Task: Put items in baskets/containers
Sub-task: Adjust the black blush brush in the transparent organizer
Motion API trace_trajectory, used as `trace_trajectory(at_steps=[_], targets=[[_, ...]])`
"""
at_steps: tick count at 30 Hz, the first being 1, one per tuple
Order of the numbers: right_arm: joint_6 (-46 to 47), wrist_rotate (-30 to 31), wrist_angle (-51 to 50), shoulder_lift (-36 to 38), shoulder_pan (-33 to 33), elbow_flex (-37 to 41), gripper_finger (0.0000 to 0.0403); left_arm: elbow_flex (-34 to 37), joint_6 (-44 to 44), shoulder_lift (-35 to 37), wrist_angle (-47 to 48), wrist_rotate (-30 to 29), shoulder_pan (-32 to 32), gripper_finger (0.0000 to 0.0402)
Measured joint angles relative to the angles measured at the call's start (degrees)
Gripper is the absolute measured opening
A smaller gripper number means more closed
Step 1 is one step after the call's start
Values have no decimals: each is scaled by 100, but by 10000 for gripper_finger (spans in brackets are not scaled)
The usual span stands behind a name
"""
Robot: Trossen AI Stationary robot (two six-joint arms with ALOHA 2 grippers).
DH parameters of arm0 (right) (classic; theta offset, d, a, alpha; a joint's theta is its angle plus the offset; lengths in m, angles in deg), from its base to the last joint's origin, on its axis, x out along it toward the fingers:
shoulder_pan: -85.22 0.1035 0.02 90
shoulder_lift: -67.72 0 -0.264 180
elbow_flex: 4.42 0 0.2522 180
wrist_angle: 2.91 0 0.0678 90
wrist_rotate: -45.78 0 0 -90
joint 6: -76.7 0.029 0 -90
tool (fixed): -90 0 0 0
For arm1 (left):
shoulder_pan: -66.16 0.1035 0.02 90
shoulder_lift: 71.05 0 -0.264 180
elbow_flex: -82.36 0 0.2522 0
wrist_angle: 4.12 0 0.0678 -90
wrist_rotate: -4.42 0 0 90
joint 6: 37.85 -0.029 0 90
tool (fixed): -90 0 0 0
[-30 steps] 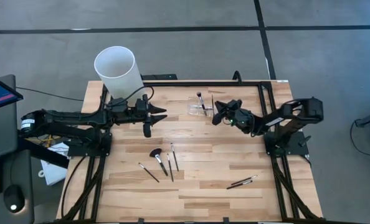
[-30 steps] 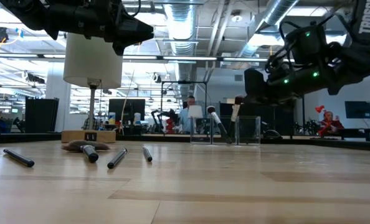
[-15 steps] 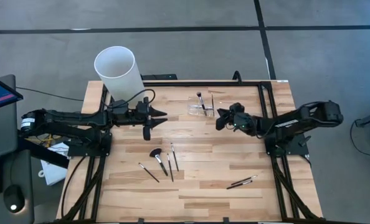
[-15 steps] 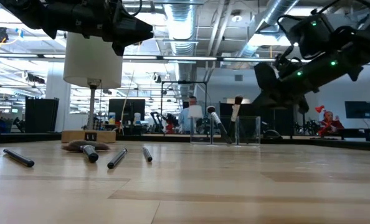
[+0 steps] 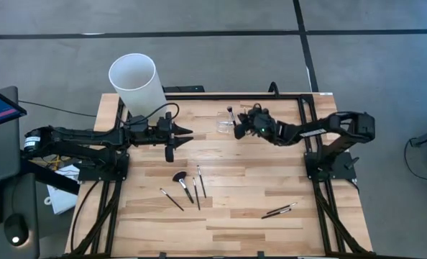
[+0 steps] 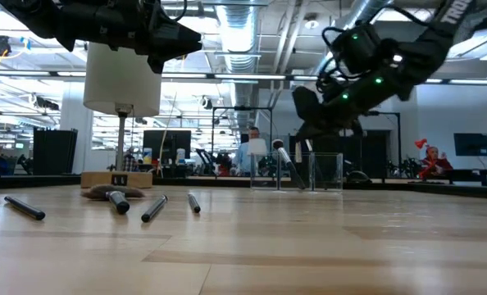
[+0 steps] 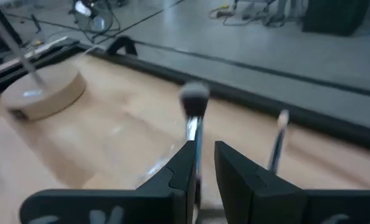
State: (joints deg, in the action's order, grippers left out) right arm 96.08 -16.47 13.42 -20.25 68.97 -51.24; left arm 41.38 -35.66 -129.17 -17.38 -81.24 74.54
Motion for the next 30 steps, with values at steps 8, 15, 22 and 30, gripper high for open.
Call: trace_trajectory(at_steps=[8,15,22,30], targets=[[45,-238,-2134,747,-66,-423,49,0,0,0,66,0,-4,113],[205,-1641,-3464,1418,264,-430,50,0,0,0,157,0,-4,113],[-81,-2745,-2859,898,88,-433,50,0,-35,0,141,0,-4,113],[-595,-2318,-2127,162,-542,-802,50,0,-87,0,122,-2,-4,113]])
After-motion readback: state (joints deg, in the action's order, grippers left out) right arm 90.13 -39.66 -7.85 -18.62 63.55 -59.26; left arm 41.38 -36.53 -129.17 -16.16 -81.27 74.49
